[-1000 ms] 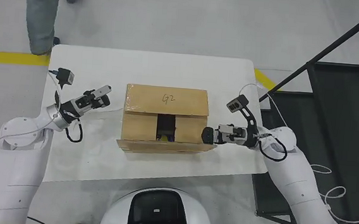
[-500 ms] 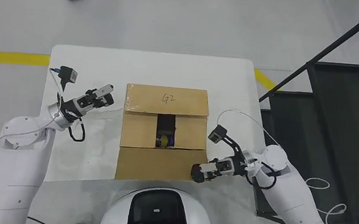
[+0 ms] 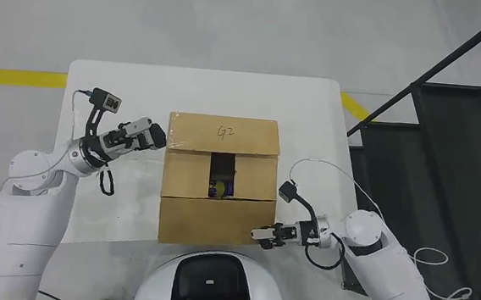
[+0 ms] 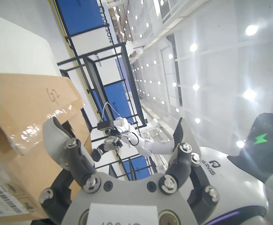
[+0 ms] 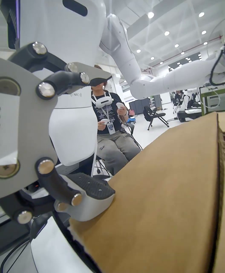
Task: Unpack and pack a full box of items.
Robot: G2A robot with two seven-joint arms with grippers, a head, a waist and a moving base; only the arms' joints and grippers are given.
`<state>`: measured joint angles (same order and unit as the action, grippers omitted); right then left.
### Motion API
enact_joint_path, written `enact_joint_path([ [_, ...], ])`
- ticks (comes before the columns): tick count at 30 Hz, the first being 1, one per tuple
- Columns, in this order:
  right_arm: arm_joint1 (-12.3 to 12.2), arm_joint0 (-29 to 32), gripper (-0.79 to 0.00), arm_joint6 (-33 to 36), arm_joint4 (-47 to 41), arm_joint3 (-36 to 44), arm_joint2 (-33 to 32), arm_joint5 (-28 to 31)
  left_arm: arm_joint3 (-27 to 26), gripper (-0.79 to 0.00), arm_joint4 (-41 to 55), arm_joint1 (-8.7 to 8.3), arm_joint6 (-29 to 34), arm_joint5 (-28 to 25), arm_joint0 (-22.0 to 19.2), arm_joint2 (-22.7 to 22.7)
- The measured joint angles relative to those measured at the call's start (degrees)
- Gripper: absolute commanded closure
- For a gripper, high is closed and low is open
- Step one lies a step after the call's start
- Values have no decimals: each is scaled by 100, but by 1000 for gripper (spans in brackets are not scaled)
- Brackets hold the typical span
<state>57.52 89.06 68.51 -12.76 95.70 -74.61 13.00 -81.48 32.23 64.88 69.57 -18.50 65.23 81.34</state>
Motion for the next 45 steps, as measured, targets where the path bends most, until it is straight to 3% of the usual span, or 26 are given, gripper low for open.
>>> enact_joint_path([
  [9,-22,270,-785,-743,527,234,29,179,116,-785,1149,44,640,273,91,-257],
  [15,-31,279,-785,-865,541,207,67,178,160,-785,662,7,872,346,141,-401],
  [25,-57,271,-785,-956,499,134,55,213,703,-785,-214,-12,807,80,96,-735],
  [31,-75,271,-785,-1024,465,88,22,211,1248,-785,-444,50,399,-32,-224,-1017],
  [39,-100,263,-785,-1048,425,34,-21,227,1976,-785,-117,174,-232,-326,-790,-1184],
  [45,-108,199,-785,-1051,395,-21,0,223,2399,-785,362,308,-328,-544,-1227,-1367],
])
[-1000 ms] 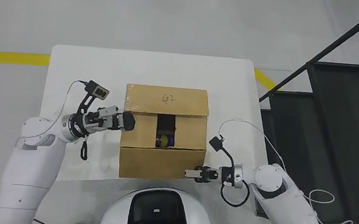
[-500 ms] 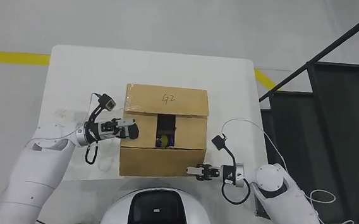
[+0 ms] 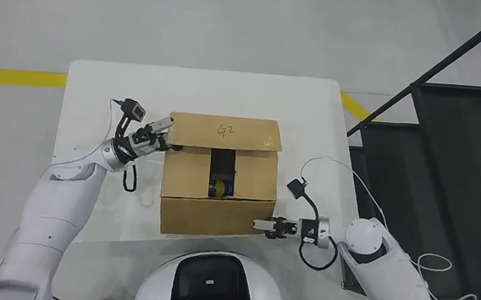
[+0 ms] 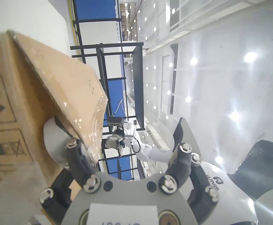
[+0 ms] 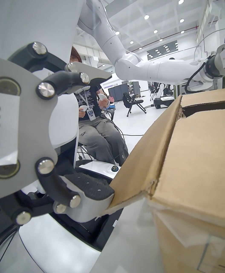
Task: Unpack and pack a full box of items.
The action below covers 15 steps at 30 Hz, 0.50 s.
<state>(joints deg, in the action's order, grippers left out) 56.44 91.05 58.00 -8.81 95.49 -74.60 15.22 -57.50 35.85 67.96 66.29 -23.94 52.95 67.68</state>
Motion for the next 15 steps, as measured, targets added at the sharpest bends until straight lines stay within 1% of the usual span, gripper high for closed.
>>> enact_joint_path([
  [7,-5,-85,-785,-31,-12,-137,36,15,573,-785,416,199,-11,-245,-609,-306],
  [12,-8,-187,-785,-64,-5,-207,55,11,1196,-785,702,373,96,-467,-1122,-527],
  [15,-9,-213,-785,-103,-24,-220,46,10,1621,-785,690,455,229,-619,-1386,-646],
])
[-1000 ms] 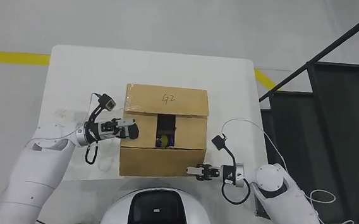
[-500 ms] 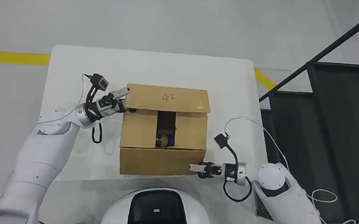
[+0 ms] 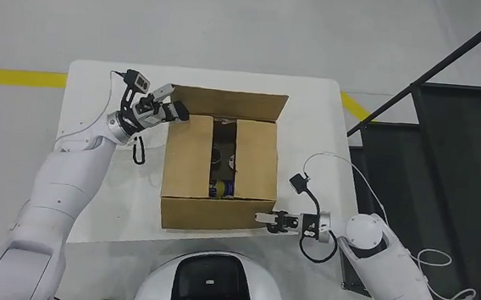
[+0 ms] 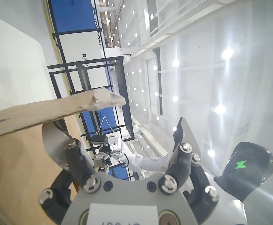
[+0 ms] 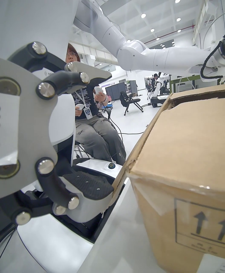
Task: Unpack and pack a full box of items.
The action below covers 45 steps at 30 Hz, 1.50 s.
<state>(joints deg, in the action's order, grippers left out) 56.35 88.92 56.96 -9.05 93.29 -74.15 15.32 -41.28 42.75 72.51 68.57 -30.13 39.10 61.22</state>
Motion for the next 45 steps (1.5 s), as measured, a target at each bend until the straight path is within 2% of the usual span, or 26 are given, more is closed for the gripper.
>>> enact_joint_path([
  [3,0,1,-785,0,-2,0,0,-1,184,-785,19,35,62,-43,-83,-48],
  [24,0,2,-785,1,-1,1,0,-1,124,-785,17,40,18,-13,-53,-52],
  [28,0,2,-785,1,-1,1,0,-1,-275,-785,85,97,-629,202,97,-75],
  [31,0,2,-785,1,-1,1,0,-1,-300,-785,164,166,-1120,254,107,-110],
  [38,0,2,-785,1,-1,1,0,-1,339,-785,-477,408,-2364,173,-234,-509],
  [45,0,2,-785,1,-1,1,0,-1,1105,-785,-1035,606,-3132,178,-583,-778],
])
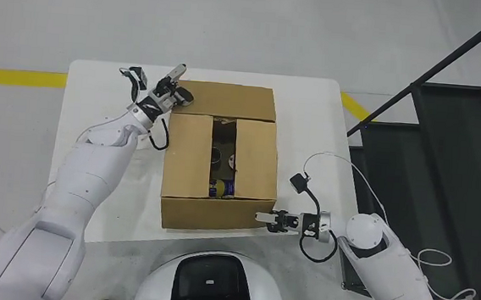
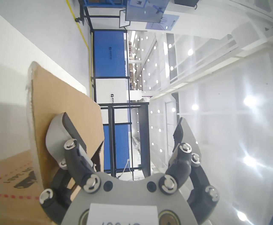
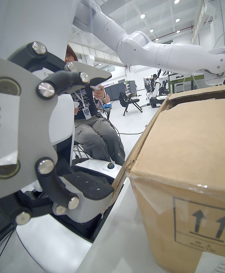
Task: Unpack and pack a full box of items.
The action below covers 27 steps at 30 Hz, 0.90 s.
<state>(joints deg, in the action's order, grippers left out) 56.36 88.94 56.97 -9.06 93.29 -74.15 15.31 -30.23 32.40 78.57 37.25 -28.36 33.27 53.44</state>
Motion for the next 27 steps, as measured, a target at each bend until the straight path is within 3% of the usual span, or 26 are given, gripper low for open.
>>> enact_joint_path([
  [8,0,0,-785,0,0,0,0,0,650,-785,-597,131,-27,102,-287,-214],
  [13,0,0,-785,0,0,0,0,0,872,-785,-834,120,190,-98,-388,-214],
  [17,0,0,-785,0,0,0,0,0,1024,-785,-1014,43,547,-347,-470,-157],
  [27,12,-115,-785,-209,-235,240,-31,-342,1338,-785,-761,-339,253,-987,-606,481],
])
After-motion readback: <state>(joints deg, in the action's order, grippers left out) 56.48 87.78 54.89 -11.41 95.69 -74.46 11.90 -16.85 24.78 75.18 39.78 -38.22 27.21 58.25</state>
